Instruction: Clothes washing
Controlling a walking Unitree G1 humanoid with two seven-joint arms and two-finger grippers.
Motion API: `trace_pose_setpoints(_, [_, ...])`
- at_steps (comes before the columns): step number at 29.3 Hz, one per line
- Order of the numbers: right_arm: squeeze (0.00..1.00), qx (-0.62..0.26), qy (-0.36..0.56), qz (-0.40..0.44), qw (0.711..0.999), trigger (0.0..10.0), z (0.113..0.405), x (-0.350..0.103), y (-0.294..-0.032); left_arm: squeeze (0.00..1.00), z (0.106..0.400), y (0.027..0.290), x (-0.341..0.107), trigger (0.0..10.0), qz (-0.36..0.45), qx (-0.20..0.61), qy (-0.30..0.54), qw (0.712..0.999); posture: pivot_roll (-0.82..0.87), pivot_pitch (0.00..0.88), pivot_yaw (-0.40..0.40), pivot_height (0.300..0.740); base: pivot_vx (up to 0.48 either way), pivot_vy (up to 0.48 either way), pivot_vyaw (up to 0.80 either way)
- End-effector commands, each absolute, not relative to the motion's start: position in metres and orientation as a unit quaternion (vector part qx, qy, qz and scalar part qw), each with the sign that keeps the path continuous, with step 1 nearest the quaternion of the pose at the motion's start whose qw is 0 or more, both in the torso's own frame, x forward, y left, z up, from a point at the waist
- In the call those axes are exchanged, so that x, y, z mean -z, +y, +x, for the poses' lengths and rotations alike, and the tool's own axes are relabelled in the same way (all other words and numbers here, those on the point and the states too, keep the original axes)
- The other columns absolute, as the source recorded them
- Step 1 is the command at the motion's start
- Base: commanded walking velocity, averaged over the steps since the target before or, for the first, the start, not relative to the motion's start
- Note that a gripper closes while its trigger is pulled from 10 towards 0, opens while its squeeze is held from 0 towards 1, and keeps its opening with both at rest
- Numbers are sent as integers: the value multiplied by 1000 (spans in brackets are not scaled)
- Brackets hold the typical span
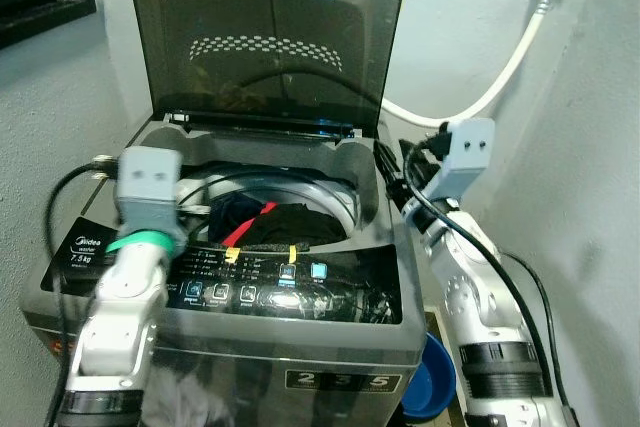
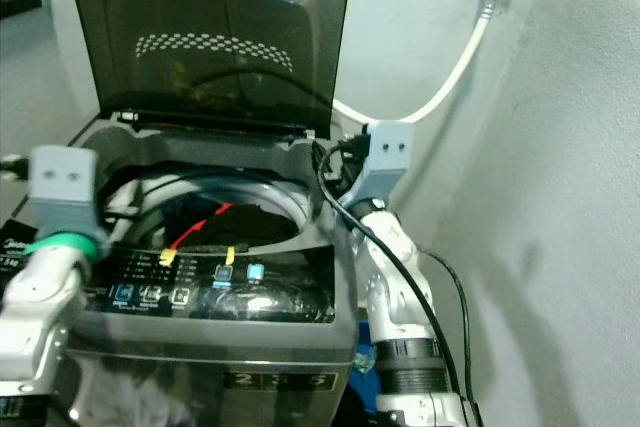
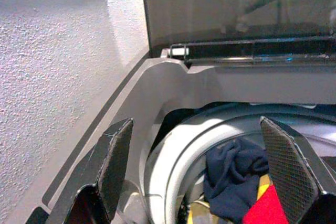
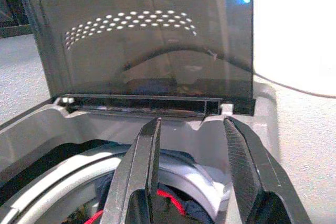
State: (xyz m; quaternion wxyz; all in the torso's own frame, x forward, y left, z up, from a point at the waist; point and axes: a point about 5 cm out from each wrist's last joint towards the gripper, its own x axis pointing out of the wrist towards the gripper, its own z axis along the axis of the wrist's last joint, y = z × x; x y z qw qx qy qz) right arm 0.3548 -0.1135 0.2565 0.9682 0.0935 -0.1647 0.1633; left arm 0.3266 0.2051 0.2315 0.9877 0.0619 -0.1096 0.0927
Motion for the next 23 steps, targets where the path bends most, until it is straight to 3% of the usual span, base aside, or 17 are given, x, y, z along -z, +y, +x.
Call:
trace_pose_setpoints(1, [0,-167,-158,95,969,10000,352,-253,-111,0,327,199,-235,10000,55,-73,-118,989,99,0,16,740,0,0,0])
trace_pose_setpoints(8, [0,-171,-157,86,969,10000,350,-248,-108,0,320,171,-241,10000,64,-2,-147,987,124,0,-6,740,0,0,0])
trace_pose_setpoints(12, [0,-190,-154,54,968,10000,350,-247,-100,0,318,172,-237,10000,70,-7,-143,987,124,0,-6,740,0,0,0])
trace_pose_setpoints(23, [0,-212,-167,-24,963,10000,351,-248,-85,0,320,170,-234,10000,59,-11,-134,989,116,0,-14,740,0,0,800])
